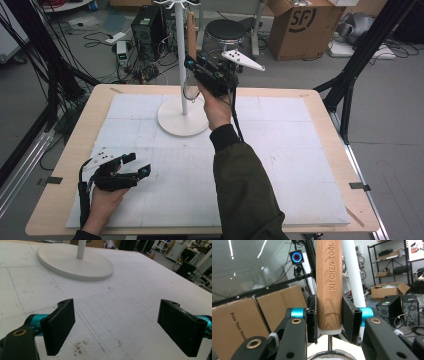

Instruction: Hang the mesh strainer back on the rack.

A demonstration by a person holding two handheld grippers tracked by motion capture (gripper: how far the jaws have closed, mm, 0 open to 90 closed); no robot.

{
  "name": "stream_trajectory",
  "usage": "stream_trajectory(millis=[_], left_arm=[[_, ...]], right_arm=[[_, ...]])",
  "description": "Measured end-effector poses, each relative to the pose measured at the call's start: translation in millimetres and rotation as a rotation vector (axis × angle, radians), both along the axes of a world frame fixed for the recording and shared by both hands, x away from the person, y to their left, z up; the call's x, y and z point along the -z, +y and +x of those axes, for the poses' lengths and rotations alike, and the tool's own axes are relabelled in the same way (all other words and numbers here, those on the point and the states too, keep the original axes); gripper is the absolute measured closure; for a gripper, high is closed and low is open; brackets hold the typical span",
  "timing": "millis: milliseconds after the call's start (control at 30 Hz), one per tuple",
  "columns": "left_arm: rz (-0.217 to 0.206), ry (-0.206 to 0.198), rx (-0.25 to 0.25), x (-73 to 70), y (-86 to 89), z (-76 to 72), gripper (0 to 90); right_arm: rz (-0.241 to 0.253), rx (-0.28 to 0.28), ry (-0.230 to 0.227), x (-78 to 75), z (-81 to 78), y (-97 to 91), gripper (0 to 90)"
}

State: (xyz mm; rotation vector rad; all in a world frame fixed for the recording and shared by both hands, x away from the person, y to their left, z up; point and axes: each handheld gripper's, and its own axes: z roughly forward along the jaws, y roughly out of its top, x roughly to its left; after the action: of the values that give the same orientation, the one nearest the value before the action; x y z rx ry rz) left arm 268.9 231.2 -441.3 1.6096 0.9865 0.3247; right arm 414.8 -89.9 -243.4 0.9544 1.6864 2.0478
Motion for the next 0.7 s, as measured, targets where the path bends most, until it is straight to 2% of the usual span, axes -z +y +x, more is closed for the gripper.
stream_trajectory(millis=[100, 267, 467, 700], left_arm=[[-0.004, -0.004, -0.002, -0.1, -0.4, -0.3, 15.2], [-0.002, -0.007, 0.004, 0.0, -1.6, -0.2, 15.4], [-0.002, -0.01, 0.005, -0.2, -1.2, -0.2, 15.4], [-0.003, -0.008, 0.008, -0.1, -0.9, -0.2, 15.4]], right_arm=[[0.018, 0.006, -0.002, -3.5, 2.7, 1.7, 69.1], [0.01, 0.022, 0.003, -5.0, 6.1, 4.4, 69.1], [0.027, 0.025, 0.007, -8.8, 10.2, 6.4, 69.1], [0.01, 0.023, -0.015, -17.7, 12.0, 12.4, 69.2]])
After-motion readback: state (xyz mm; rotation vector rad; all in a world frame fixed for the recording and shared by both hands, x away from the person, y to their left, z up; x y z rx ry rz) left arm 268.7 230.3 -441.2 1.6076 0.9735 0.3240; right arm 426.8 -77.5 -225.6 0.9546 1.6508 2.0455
